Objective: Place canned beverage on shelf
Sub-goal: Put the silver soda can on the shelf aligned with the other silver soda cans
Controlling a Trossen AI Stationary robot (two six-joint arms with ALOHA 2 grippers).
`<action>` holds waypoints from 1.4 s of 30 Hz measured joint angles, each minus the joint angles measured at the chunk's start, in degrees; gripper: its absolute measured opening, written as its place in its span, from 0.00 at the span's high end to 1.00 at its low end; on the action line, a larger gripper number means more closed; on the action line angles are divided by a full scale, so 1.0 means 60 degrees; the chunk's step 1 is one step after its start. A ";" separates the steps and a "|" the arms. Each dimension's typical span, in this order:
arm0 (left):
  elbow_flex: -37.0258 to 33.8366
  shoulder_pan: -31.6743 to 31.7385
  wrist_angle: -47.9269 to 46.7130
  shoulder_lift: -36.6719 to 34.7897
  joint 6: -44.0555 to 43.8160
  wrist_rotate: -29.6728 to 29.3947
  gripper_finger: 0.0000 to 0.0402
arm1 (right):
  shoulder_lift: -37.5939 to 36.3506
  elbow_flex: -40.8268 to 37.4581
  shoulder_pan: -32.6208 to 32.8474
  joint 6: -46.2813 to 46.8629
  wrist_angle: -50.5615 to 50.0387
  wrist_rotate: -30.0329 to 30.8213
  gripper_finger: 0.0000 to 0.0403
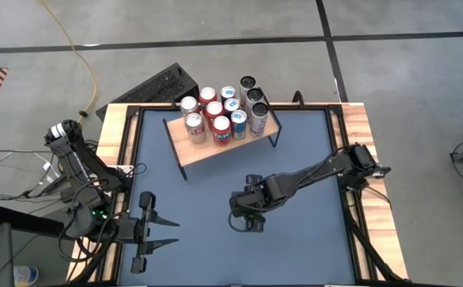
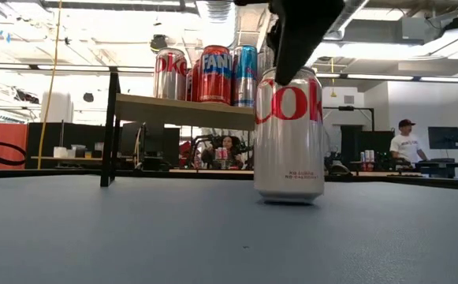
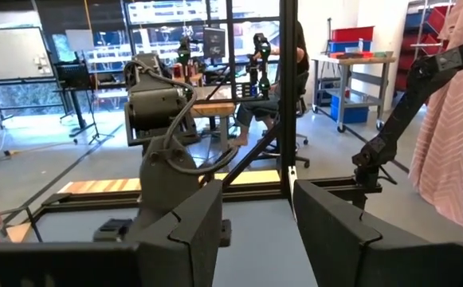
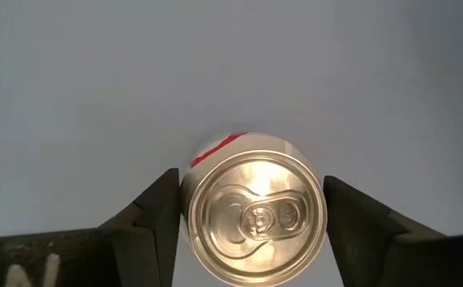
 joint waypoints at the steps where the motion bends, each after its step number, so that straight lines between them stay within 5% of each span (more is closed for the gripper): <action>1: 0.0000 0.0000 -0.0024 0.0000 -0.0069 0.0000 0.63 | 0.0000 0.0109 -0.0023 0.0170 -0.0054 0.0010 0.42; 22: 0.0000 0.0000 -0.0481 0.0000 -0.0977 0.0018 0.63 | -0.0028 0.3926 -0.1254 -0.0095 -0.0771 0.0691 0.45; 42: 0.0000 0.0000 -0.0149 0.0000 -0.1122 -0.0267 0.63 | -0.0044 0.4495 -0.2751 -0.0307 0.2123 0.0354 0.45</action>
